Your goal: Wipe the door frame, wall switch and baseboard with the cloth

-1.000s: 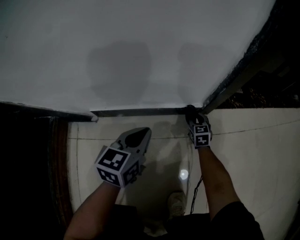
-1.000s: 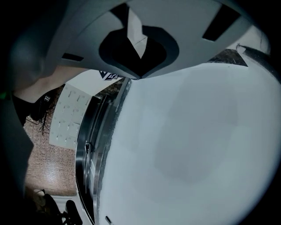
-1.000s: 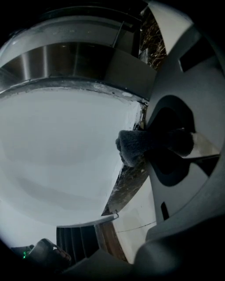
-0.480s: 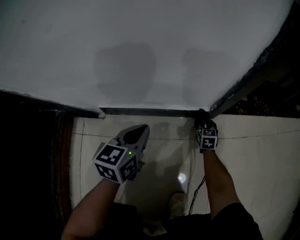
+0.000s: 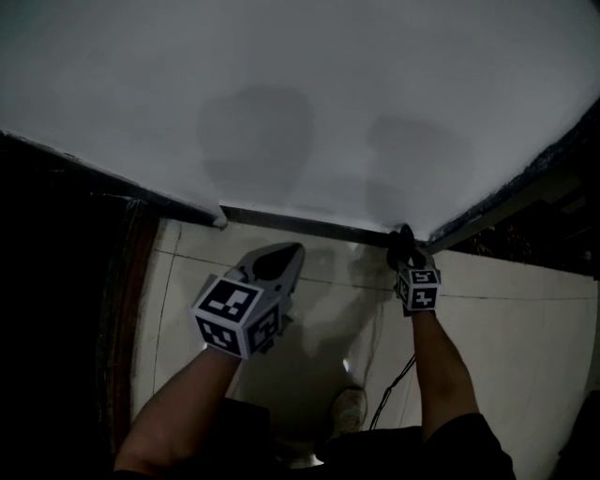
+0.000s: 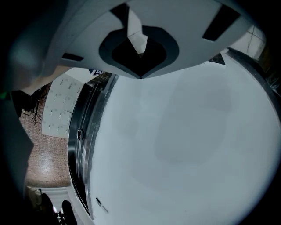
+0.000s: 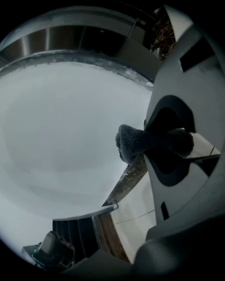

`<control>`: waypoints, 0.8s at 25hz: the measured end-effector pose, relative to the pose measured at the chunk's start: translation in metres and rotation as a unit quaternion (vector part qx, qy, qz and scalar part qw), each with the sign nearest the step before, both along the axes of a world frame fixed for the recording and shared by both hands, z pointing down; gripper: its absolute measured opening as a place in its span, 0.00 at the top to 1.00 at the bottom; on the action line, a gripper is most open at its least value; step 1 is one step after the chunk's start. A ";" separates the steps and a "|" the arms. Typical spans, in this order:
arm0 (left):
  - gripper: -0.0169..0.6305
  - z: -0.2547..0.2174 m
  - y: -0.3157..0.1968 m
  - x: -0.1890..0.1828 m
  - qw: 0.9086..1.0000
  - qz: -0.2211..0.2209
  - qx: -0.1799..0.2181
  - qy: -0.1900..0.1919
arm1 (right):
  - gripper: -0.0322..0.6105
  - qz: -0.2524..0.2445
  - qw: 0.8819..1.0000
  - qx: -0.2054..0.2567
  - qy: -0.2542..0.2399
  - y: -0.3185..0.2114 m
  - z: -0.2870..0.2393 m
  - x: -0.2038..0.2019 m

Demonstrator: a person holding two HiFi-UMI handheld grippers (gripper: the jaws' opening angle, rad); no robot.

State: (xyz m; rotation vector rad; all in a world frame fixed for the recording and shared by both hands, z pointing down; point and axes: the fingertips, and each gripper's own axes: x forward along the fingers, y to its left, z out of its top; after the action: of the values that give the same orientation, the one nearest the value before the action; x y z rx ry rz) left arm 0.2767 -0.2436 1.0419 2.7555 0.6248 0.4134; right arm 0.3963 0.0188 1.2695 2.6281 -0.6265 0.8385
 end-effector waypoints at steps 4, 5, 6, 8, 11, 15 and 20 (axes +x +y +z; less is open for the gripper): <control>0.97 -0.018 -0.022 -0.006 0.999 -0.033 0.000 0.034 | 0.81 -0.060 0.998 0.007 0.018 -0.030 -0.040 -0.019; 0.97 -0.023 -0.030 -0.011 0.998 -0.045 0.003 0.045 | 0.81 -0.064 0.998 0.019 0.021 -0.036 -0.058 -0.029; 0.97 -0.028 -0.037 -0.017 0.997 -0.058 0.008 0.055 | 0.81 -0.065 0.997 0.032 0.025 -0.041 -0.082 -0.040; 0.97 -0.048 -0.043 -0.032 0.995 -0.061 0.039 0.073 | 0.81 -0.072 0.995 0.052 0.042 -0.046 -0.145 -0.061; 0.97 -0.118 -0.045 -0.057 0.990 -0.021 0.100 0.093 | 0.81 -0.084 0.991 0.078 0.073 -0.045 -0.255 -0.087; 0.97 -0.234 -0.085 -0.091 0.992 -0.091 0.056 0.062 | 0.81 -0.078 0.986 0.113 0.091 -0.047 -0.395 -0.112; 0.97 -0.374 -0.109 -0.131 0.988 -0.140 0.068 0.020 | 0.81 -0.078 0.979 0.162 0.096 -0.051 -0.569 -0.141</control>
State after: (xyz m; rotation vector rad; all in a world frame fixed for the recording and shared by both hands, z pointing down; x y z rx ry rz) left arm 0.1455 -0.3524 0.6678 2.9290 0.2184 0.3485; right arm 0.2556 -0.0319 0.7010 2.8502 -0.9704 0.4600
